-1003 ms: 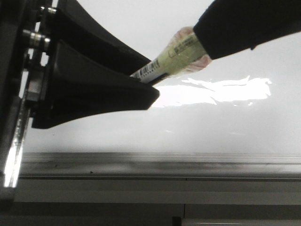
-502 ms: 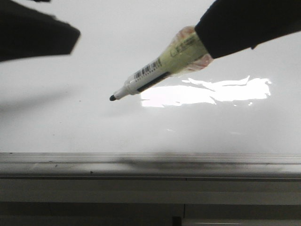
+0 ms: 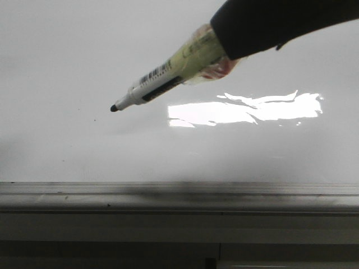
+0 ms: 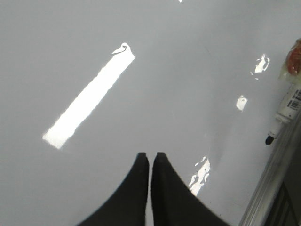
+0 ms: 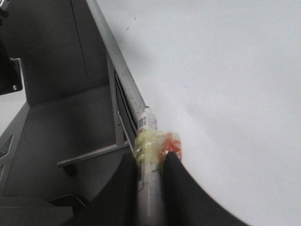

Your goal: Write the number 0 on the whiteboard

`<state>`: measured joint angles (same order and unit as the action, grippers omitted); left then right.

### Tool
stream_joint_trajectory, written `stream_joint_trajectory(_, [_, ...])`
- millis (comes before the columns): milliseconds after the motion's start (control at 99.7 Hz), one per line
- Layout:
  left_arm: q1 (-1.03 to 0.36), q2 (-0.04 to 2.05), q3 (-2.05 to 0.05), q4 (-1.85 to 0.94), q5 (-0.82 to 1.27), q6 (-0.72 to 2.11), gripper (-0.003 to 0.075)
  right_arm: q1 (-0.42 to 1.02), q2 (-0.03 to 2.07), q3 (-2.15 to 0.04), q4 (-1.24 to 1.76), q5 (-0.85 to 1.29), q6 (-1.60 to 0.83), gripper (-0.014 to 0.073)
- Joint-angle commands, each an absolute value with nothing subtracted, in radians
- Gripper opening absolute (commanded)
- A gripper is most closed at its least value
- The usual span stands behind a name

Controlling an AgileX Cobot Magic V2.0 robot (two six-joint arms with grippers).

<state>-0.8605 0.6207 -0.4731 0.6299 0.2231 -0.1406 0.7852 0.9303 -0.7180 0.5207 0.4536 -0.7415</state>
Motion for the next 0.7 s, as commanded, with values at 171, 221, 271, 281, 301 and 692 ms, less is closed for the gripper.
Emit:
stream_joint_trajectory(171, [-0.725, 0.616, -0.505, 0.733, 0.490, -0.389, -0.0020, 0.770, 0.894, -0.755, 0.542, 0.411, -0.750, -0.0068])
stream_joint_trajectory(221, [-0.673, 0.599, -0.505, 0.768, 0.487, -0.531, -0.0020, 0.766, 0.873, -0.741, 0.542, 0.441, -0.741, -0.0068])
stream_joint_trajectory(271, [-0.640, 0.578, -0.505, 0.770, 0.463, -0.594, -0.0020, 0.766, 0.847, -0.714, 0.542, 0.434, -0.734, -0.0068])
stream_joint_trajectory(281, [-0.630, 0.575, -0.505, 0.768, 0.457, -0.601, -0.0020, 0.766, 0.843, -0.710, 0.542, 0.429, -0.727, -0.0068])
stream_joint_trajectory(301, [-0.622, 0.564, -0.505, 0.762, 0.439, -0.602, -0.0020, 0.764, 0.830, -0.694, 0.542, 0.413, -0.721, -0.0068])
stream_joint_trajectory(692, [-0.595, 0.231, -0.322, 0.653, 0.262, -0.599, -0.0020, 0.764, 0.669, -0.546, 0.542, 0.316, -0.698, -0.0069])
